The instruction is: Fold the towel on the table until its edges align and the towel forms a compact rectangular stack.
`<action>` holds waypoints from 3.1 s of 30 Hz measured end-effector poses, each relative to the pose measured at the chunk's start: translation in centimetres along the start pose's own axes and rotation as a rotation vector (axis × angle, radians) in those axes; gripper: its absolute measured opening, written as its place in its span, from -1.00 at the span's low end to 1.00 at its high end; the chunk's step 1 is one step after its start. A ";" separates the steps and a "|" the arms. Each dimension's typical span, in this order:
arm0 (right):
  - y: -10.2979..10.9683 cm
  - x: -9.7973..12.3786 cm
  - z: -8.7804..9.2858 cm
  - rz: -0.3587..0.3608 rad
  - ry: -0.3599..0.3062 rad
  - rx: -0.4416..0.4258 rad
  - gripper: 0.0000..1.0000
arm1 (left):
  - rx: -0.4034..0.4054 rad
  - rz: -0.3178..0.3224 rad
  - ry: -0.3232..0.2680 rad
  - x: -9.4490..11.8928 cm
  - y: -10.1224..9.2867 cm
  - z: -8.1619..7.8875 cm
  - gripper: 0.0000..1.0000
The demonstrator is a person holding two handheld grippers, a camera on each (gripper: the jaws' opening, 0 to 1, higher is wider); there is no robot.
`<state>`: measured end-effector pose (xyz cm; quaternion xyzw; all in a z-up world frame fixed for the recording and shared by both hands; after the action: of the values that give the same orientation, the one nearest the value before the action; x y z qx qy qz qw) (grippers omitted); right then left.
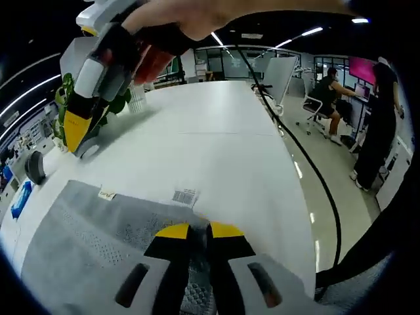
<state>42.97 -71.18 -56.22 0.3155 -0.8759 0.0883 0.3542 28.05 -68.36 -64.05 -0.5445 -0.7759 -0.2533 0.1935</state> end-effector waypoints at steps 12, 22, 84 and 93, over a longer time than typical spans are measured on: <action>-1.0 -0.4 0.5 -0.004 -0.037 -0.174 -0.44 | 0.127 -0.025 -0.155 6.1 1.2 -5.7 -0.88; -3.5 -3.6 3.1 0.059 0.047 -0.262 -0.57 | 0.199 -0.036 -0.200 11.6 1.8 -6.9 -0.88; -3.0 3.6 -11.3 -0.038 -0.166 -0.178 -0.97 | 0.266 -0.089 -0.390 19.4 1.0 -14.6 -0.89; -3.4 6.7 -14.4 -0.031 -0.241 -0.216 -0.97 | 0.194 -0.062 -0.456 19.9 -0.4 -18.9 -0.89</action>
<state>49.49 -71.73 -41.38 0.2973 -0.9115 -0.0502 0.2798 21.52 -65.00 -37.59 -0.5422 -0.8366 -0.0538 0.0567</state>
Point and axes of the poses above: the point that each gripper's makers call its tool centre point, and the gripper's own axes: x roughly backward along the fingers, y roughly to its left, z roughly out of its underside, the point moved 1 cm from there along x, roughly backward along the fingers, and after that the axes turned 5 degrees about -z, right-handed, at the moved point
